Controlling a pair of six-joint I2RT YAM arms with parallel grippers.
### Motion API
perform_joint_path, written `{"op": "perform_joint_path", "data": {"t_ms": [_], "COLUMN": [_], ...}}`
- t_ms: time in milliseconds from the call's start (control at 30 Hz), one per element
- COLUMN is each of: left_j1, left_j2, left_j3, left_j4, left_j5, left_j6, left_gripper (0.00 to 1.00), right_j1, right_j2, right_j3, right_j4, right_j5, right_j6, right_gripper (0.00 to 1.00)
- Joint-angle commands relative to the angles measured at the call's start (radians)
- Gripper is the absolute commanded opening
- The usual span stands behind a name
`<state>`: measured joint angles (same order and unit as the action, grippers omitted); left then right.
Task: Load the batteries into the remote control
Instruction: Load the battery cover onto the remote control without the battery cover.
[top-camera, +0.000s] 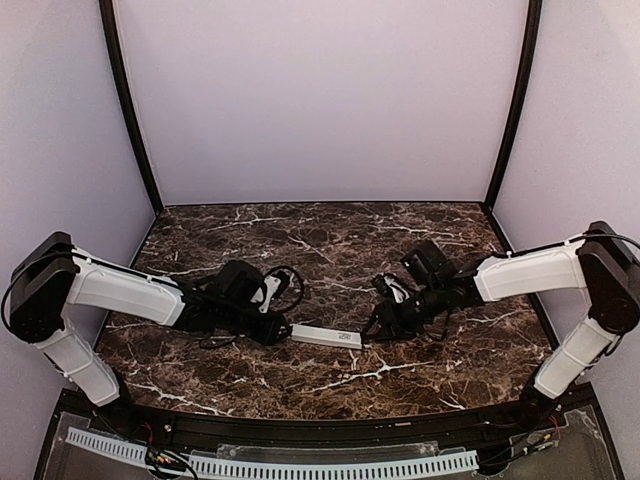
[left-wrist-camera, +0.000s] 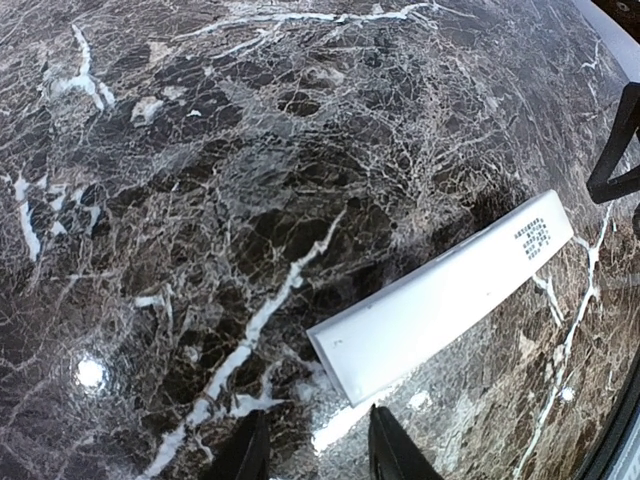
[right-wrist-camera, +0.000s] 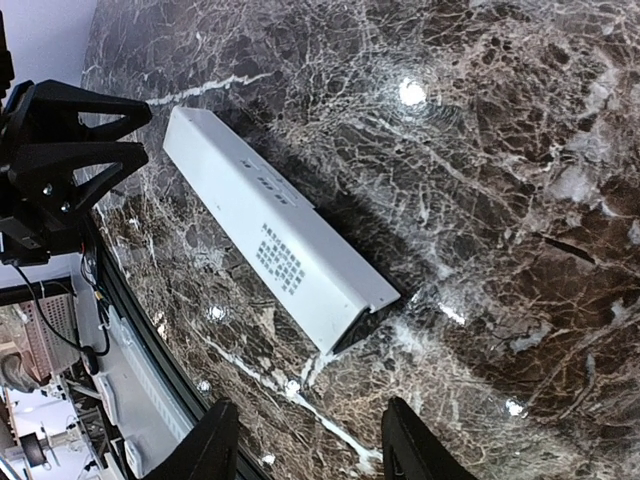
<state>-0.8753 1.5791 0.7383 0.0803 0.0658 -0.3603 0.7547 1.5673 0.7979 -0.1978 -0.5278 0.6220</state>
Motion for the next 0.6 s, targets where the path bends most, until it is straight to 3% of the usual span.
{"op": "perform_joint_path", "data": {"t_ms": [0,567], "left_j1": [-0.005,-0.006], "left_j2": [0.016,0.054], "left_j3": [0.032,0.051], "left_j4": [0.018,0.033], "left_j5": [0.013,0.030], "left_j6": [-0.013,-0.017], "left_gripper": [0.33,0.27], "right_j1": [0.008,0.008], "right_j2": [0.040,0.119], "right_j3": [-0.014,-0.016], "right_j4": [0.075,0.142], "right_j5": [-0.019,-0.041], "right_j6": [0.044,0.083], "right_gripper": [0.45,0.36]}}
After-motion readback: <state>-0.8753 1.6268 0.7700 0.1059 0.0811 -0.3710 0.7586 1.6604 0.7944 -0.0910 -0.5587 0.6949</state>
